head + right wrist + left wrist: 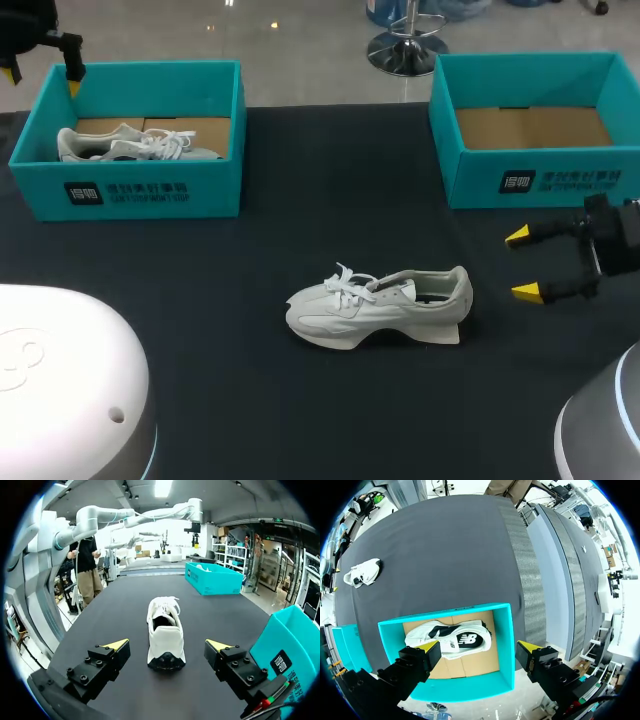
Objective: Take the shoe out of the shoebox, open the shoe tongue, remove and reinsert the insole, then place the shoe into the shoebox
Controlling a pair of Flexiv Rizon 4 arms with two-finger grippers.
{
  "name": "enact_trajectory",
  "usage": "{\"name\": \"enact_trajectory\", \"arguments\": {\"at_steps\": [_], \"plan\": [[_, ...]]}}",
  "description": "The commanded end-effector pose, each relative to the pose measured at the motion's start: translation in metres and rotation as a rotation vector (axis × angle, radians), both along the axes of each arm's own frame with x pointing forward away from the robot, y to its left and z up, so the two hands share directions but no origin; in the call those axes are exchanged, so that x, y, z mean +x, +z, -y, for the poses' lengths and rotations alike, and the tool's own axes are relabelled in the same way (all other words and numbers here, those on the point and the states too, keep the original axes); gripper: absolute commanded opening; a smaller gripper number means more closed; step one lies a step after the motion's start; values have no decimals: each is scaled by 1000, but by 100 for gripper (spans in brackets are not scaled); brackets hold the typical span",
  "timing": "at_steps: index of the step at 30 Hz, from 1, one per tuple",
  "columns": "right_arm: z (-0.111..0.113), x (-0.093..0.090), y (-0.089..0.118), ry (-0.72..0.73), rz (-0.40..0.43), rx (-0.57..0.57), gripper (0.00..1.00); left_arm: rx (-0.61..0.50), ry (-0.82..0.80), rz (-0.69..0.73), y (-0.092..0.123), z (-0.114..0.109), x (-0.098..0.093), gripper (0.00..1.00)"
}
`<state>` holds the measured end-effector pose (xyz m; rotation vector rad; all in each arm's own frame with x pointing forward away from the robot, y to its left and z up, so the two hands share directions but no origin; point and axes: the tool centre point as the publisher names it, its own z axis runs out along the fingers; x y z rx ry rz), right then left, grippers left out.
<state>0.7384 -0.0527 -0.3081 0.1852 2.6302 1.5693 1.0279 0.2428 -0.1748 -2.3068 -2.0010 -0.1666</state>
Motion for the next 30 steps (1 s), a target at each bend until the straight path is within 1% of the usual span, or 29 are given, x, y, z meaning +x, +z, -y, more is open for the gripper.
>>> {"name": "enact_trajectory", "arguments": {"at_steps": [1,4,9,13,18,24,30], "plan": [[0,2,-8,-15,-21,8,100,1,-1,3,0,0,-1,100],[1,5,-15,-30,-39,-1,100,1,-1,3,0,0,-1,100],[5,12,-30,-16,-30,9,100,1,-1,3,0,0,-1,100],[8,14,-44,-15,-32,18,100,1,-1,3,0,0,-1,100],[8,13,-67,-5,-32,65,100,1,-1,3,0,0,-1,100],[7,9,-83,-30,-8,114,100,1,-1,3,0,0,-1,100],[3,6,-92,-33,-2,130,100,1,-1,3,0,0,-1,100]]}}
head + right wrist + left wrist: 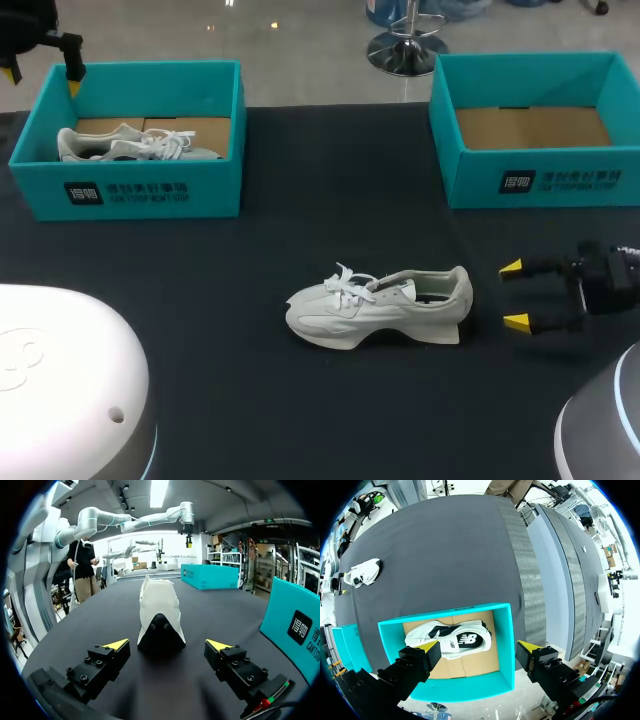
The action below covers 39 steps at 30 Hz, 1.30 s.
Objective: Take the shoe out of the shoebox, open the shoe tongue, remove and reinsert the insole, then place the shoe into the shoebox
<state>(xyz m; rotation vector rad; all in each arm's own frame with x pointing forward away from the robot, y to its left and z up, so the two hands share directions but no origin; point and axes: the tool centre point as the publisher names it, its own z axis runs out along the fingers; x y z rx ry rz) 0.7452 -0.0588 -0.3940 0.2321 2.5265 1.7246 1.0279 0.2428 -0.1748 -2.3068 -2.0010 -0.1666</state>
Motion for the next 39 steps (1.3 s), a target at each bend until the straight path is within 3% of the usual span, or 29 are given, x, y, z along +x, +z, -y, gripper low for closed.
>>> {"name": "enact_trajectory", "arguments": {"at_steps": [1,16,39], "plan": [[-4,-2,-6,-11,8,13,100,1,-1,3,0,0,-1,100],[-26,-14,-10,-2,40,32,100,1,-1,3,0,0,-1,100],[-63,1,-19,72,58,56,100,1,-1,3,0,0,-1,100]]}}
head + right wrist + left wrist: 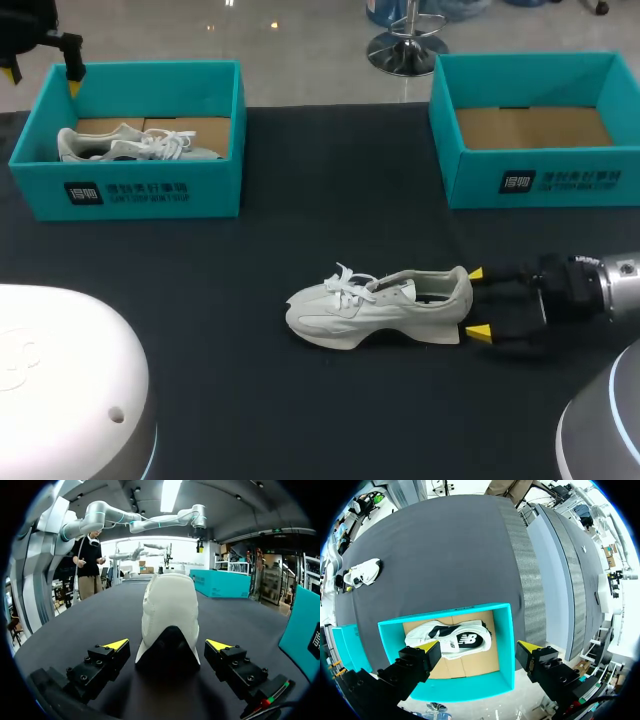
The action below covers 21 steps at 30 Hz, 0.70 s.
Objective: Take the shoe out of the shoebox, open the shoe tongue, remove and reinsert the insole, then place the shoe into the shoebox
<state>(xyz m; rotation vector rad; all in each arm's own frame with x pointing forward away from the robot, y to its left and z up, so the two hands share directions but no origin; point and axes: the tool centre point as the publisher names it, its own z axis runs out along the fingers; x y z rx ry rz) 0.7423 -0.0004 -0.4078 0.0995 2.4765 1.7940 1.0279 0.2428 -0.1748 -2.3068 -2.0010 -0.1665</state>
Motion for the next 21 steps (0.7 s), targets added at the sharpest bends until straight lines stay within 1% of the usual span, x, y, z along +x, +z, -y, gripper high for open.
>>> {"name": "enact_trajectory", "arguments": {"at_steps": [1,9,21], "plan": [[-5,4,-6,7,-3,7,100,1,-1,3,0,0,-1,100],[-11,2,-10,10,-13,15,100,1,-1,3,0,0,-1,100],[-25,5,-17,27,-28,35,100,1,-1,3,0,0,-1,100]]}}
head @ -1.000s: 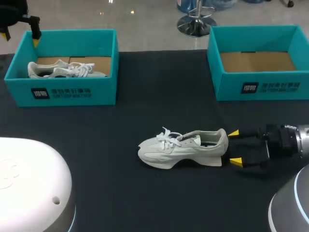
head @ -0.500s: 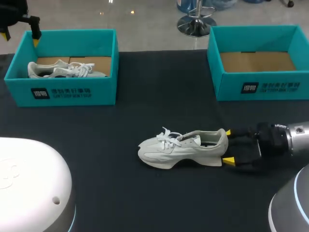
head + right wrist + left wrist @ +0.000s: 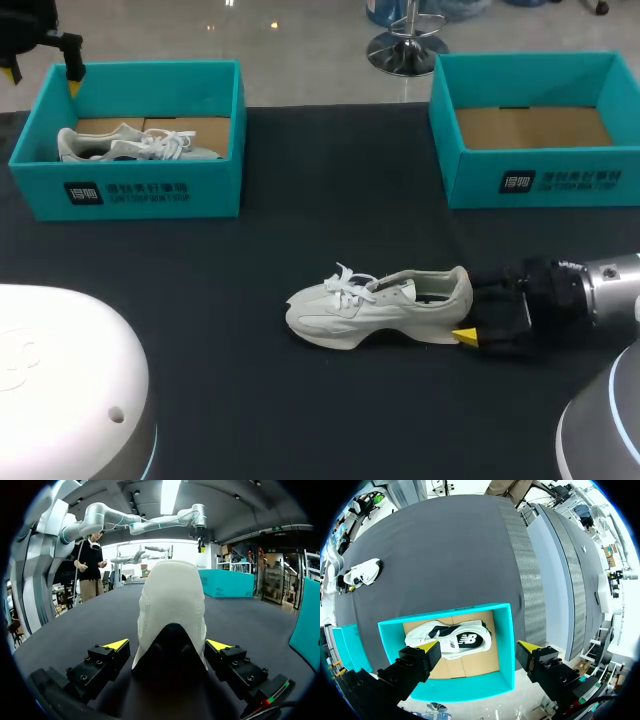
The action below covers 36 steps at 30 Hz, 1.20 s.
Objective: Take the shoe out of the shoebox, open the shoe tongue, remove and reinsert the insole, then place the shoe into the shoebox
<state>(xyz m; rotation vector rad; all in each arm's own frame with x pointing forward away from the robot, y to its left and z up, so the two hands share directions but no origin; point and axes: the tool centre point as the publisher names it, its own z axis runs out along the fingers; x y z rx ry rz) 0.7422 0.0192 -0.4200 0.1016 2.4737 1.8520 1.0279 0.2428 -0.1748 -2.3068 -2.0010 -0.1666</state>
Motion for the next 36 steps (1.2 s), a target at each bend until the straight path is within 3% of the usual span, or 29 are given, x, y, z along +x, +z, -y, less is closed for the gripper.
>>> {"name": "enact_trajectory", "arguments": {"at_steps": [1,13,14,15,16,17,36], "plan": [[-6,5,-5,10,-4,4,100,1,-1,3,0,0,-1,100],[-14,5,-14,13,-22,13,100,1,-1,3,0,0,-1,100],[-14,5,-14,13,-22,14,93,1,-1,3,0,0,-1,100],[-14,5,-15,9,-19,15,44,1,-1,3,0,0,-1,100],[-14,5,-15,7,-19,14,7,1,-1,3,0,0,-1,100],[-14,5,-16,9,-16,19,0,1,-1,3,0,0,-1,100],[-15,5,-16,7,-4,12,0,1,-1,3,0,0,-1,100]]}}
